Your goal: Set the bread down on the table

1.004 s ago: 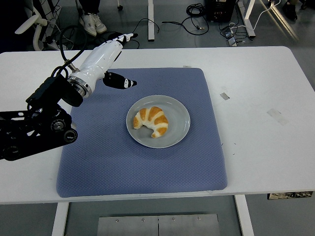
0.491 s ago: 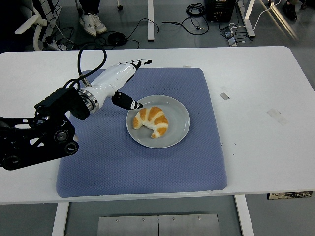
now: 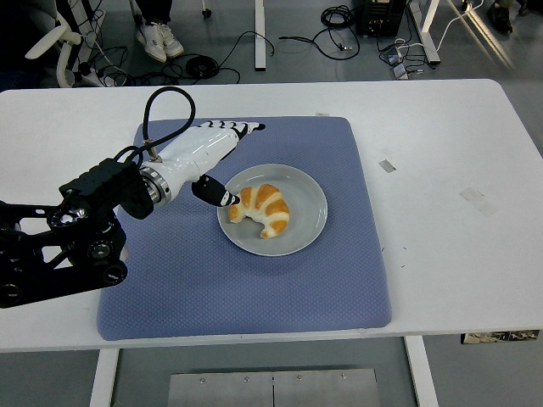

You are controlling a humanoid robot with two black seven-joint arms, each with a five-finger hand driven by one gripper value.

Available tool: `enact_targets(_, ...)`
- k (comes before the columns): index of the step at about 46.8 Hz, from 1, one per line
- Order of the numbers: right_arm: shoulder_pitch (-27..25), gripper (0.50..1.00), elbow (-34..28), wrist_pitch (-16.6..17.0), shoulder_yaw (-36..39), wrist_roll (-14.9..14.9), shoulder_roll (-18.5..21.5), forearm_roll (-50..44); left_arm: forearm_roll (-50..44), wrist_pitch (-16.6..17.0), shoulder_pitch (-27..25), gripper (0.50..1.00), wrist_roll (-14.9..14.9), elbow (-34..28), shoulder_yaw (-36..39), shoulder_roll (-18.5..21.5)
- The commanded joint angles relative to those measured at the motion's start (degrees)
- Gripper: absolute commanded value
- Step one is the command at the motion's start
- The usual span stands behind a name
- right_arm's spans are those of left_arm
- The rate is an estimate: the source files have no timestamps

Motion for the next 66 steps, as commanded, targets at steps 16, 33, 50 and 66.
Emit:
enact_targets(16, 0.0, 1.000, 0.0, 0.0, 0.0, 0.1, 0.0, 0.0, 0.9, 0.0, -0.1, 0.936, 0.0, 1.0, 3.1, -1.9)
enact_targets(33, 0.0, 1.000, 0.0, 0.0, 0.0, 0.0, 0.0, 0.0, 0.8, -0.4, 0.0, 0.927, 0.0, 4.3, 4.6, -5.1)
enact_targets(50, 0.0, 1.000, 0.0, 0.0, 0.0, 0.0, 0.0, 0.0, -0.1, -1.8, 0.1, 0.924, -0.1, 5.2, 4.6, -6.2)
enact_targets(66, 0.0, 1.000, 0.0, 0.0, 0.0, 0.0, 0.0, 0.0, -0.9, -4.8, 0.0, 0.913, -0.1, 5.7, 4.6, -5.9)
